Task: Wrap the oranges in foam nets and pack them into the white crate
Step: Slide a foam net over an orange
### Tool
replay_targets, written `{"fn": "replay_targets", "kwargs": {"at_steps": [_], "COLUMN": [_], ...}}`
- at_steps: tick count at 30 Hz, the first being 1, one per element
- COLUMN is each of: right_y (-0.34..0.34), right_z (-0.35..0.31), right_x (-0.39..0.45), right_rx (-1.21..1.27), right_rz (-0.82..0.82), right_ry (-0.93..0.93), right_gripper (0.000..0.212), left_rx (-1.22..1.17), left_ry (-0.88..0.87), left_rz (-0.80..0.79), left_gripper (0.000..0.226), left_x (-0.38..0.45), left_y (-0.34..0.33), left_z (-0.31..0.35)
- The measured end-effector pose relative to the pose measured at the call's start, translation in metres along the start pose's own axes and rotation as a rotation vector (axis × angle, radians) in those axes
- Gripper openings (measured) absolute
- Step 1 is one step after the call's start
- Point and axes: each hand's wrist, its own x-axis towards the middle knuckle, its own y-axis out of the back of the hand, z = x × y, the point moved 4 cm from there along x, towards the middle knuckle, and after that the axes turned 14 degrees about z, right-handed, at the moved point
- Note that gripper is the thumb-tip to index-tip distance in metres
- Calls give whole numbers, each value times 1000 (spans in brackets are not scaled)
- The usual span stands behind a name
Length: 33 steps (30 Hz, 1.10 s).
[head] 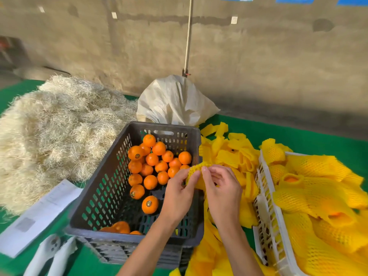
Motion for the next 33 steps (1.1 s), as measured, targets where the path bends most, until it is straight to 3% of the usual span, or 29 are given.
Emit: {"fn": "replay_targets", "kwargs": {"at_steps": [3, 6, 8, 10, 12, 15, 18, 20, 22, 23, 26, 29, 31, 33], "right_y": [-12, -24, -31, -42, -49, -55, -55, -64, -75, -79, -82, -80, -77, -74], "right_z": [6, 12, 18, 23, 28, 38, 40, 35, 32, 32, 35, 36, 36, 34], "right_x": [4, 6, 8, 7, 6, 6, 13, 11, 7, 5, 2, 1, 3, 8], "right_rx": [-22, 21, -29, -114, -17, 198, -168, -356, -399, -405, -416, -426, -416, -416], "right_rz": [22, -11, -90, -218, -266, -228, -206, -256, -300, -305, -280, -266, -268, -286], "right_ry": [-180, -281, -260, -213, -308, -560, -269, -87, 0, 29, 79, 47, 14, -39], "right_gripper": [17, 22, 34, 27, 6, 12, 24, 21, 18, 18, 15, 12, 11, 9], "left_rx": [-55, -103, -96, -142, -196, 67, 655, 980, 1160, 1174, 1068, 1008, 988, 991], "left_ry": [52, 123, 149, 213, 302, 378, 329, 340, 460, 548, 698, 761, 744, 561], "left_rz": [-40, 78, 191, 231, 178, 51, -243, -486, -714, -765, -716, -648, -575, -445], "left_gripper": [32, 33, 45, 48, 43, 37, 30, 17, 7, 24, 78, 98, 93, 68], "left_x": [4, 12, 21, 32, 46, 73, 96, 100, 90, 84, 69, 74, 86, 106], "left_y": [5, 14, 22, 27, 29, 36, 54, 65, 73, 77, 85, 86, 84, 83], "left_z": [-4, -12, -20, -28, -38, -65, -113, -147, -171, -183, -206, -210, -197, -175]}}
